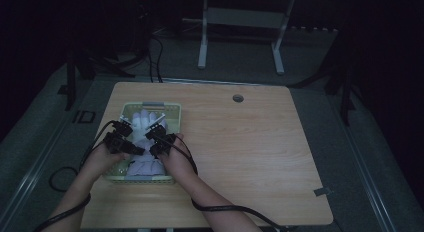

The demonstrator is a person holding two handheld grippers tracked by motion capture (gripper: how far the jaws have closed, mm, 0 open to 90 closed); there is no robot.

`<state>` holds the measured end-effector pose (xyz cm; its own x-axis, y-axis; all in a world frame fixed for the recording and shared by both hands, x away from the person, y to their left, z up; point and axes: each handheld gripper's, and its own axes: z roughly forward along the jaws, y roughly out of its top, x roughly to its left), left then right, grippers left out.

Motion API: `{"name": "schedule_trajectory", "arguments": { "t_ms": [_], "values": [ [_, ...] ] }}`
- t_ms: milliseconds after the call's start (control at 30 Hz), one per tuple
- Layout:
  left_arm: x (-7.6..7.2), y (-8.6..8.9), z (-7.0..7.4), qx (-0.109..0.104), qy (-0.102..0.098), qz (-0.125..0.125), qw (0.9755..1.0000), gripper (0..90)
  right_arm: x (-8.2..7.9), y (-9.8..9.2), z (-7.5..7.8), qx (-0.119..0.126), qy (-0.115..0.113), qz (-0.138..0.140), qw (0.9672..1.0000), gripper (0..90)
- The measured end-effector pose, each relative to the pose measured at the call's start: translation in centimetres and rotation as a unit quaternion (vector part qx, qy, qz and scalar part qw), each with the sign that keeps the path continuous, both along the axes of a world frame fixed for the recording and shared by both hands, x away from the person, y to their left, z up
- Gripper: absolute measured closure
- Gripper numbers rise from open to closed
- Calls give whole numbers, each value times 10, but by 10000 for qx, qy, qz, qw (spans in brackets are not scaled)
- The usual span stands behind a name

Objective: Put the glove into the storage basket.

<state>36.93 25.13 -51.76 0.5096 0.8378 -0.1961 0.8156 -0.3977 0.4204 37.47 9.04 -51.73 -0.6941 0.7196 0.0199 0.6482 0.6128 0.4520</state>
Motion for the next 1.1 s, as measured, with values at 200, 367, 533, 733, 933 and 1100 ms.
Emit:
{"name": "schedule_trajectory", "arguments": {
  "t_ms": [200, 367, 533, 733, 933, 1100],
  "values": [
    [-12, -3, 7, 517, -1004, 274, 9932, 220, -1, -9, 11, 270, -282, 3, 9992, 394],
    [-20, 8, 12, -450, -1450, 416, 9875, 70, -1, -29, 30, 1126, -258, 307, 9928, 280],
    [-33, 13, 24, -992, -2043, 421, 9730, 70, -2, -40, 40, 1412, -229, 702, 9872, 186],
    [-43, 11, 36, -1202, -2306, 454, 9645, 70, -4, -50, 46, 1665, -400, 905, 9811, 185],
    [-47, 3, 41, -1134, -2292, 276, 9664, 70, -4, -56, 49, 1738, -536, 1055, 9776, 182],
    [-51, -3, 46, -1375, -2314, 249, 9628, 73, -7, -64, 52, 1802, -981, 1468, 9677, 141]
  ]
}}
